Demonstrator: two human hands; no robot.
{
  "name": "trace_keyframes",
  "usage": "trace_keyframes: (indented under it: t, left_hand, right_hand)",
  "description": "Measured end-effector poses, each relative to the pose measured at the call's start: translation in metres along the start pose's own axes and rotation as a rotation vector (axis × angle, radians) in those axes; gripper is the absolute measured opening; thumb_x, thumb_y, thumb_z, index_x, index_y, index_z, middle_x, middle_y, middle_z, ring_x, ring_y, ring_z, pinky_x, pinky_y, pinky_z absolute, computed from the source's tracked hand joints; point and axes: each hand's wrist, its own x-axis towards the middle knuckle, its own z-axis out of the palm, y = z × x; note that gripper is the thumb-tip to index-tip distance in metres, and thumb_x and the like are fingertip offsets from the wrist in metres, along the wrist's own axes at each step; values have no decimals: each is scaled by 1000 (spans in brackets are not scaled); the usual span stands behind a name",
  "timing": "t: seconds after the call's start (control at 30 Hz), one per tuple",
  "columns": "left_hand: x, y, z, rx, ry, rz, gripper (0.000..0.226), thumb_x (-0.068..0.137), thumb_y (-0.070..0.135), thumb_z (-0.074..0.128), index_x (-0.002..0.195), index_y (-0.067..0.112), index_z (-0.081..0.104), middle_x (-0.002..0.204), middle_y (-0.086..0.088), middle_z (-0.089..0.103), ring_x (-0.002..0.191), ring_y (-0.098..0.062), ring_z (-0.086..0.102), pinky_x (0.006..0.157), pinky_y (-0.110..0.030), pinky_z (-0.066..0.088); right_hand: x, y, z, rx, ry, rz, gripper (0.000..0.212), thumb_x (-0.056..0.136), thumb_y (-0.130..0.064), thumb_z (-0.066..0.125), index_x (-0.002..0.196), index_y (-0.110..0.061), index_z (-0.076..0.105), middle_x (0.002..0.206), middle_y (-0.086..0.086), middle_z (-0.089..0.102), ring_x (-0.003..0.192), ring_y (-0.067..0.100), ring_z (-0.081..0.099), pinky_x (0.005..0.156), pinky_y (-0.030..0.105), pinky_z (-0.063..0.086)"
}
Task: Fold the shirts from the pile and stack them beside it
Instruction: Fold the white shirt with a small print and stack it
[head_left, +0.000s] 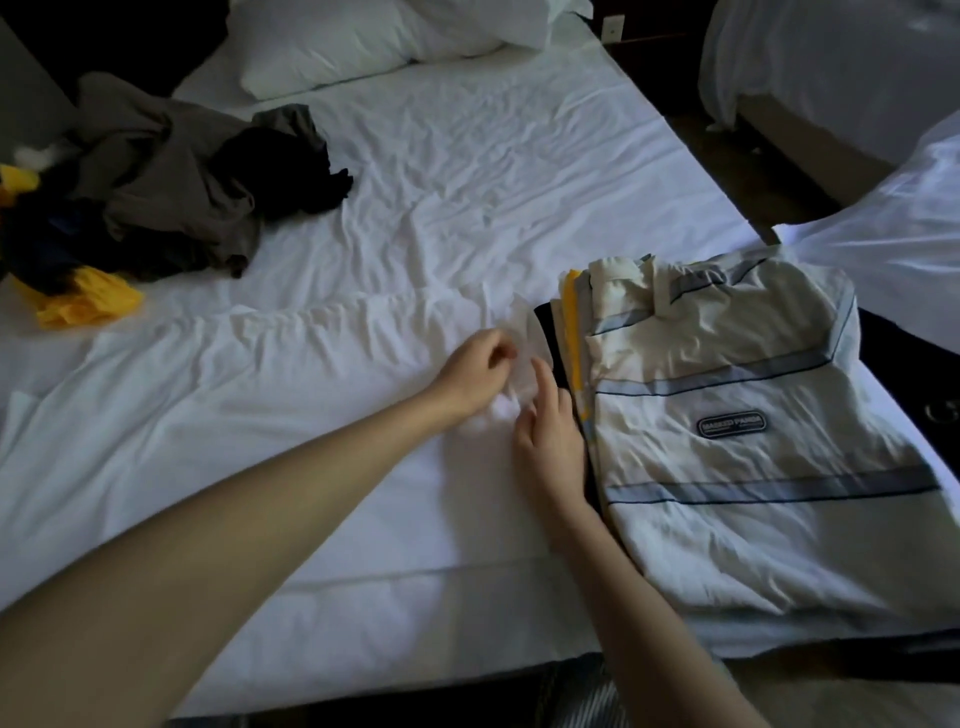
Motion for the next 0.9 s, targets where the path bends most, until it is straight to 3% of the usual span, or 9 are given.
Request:
trace_keyframes:
  t: [0.13, 0.23, 0.33, 0.43, 0.5, 0.53, 0.57, 0.63, 0.9]
  left_hand:
    - [23, 10, -8, 109, -3, -132, 30, 88, 8, 54, 117, 3, 46, 121, -14, 47, 108, -27, 53, 80, -21, 37]
    - [43, 20, -5, 204, -39, -290, 41, 89, 21, 55, 124, 5, 42, 125, -14, 49, 111, -31, 53, 84, -30, 43]
    - [57, 33, -4, 180, -14, -314, 15, 90, 23, 50, 85, 12, 58, 86, -4, 59, 85, -27, 58, 62, -27, 40]
    - [68, 55, -8, 46, 22, -284, 33, 88, 20, 54, 58, 14, 41, 61, 0, 42, 62, -21, 44, 49, -26, 29]
    - [76, 72, -10, -29, 13, -284, 36, 87, 18, 57, 68, 14, 27, 64, -3, 43, 57, -20, 42, 52, -25, 34]
    - [79, 81, -11, -77, -25, -298, 25, 87, 16, 58, 93, -8, 56, 66, -4, 45, 55, -20, 43, 51, -25, 38]
    - [82, 88, -12, -123, -59, -333, 22, 88, 12, 57, 67, 5, 54, 65, -5, 47, 53, -19, 44, 49, -24, 41]
    - [87, 97, -13, -155, -99, -368, 28, 89, 7, 57, 63, 10, 47, 61, -5, 46, 48, -16, 44, 45, -21, 43]
    - [89, 100, -16, -344, -98, -464, 19, 95, 1, 48, 77, 3, 50, 65, -10, 51, 32, -9, 52, 38, -16, 47]
  right_hand:
    - [26, -8, -6, -212, -128, 57, 49, 91, -9, 39, 139, -20, 39, 126, 13, 36, 91, 38, 53, 64, 32, 35]
    - [27, -9, -3, -237, -115, 82, 20, 91, -17, 44, 105, -5, 52, 119, 16, 40, 86, 38, 52, 62, 33, 33]
    - [28, -7, -5, -201, -123, 102, 29, 93, -34, 52, 86, -6, 46, 116, 15, 42, 83, 37, 54, 66, 34, 37]
    - [28, -5, -10, -119, -101, 133, 36, 90, -40, 57, 87, -5, 47, 113, 16, 45, 91, 37, 54, 75, 36, 40]
    - [29, -6, -9, -32, -80, 169, 42, 87, -47, 59, 89, -6, 50, 108, 15, 47, 93, 34, 54, 79, 37, 43]
    - [30, -5, -8, 2, -70, 180, 43, 85, -50, 60, 86, -8, 49, 105, 13, 48, 92, 31, 53, 79, 37, 45]
    - [30, -5, -8, 28, -54, 178, 41, 84, -49, 60, 81, -10, 48, 101, 13, 50, 89, 29, 53, 78, 36, 44]
    - [31, -4, -9, 77, -2, 152, 36, 87, -37, 61, 69, -12, 44, 89, 14, 52, 81, 24, 50, 67, 30, 35]
    - [31, 2, -20, 193, 108, 193, 36, 81, -9, 55, 54, -12, 32, 61, 4, 39, 58, 17, 37, 49, 20, 26]
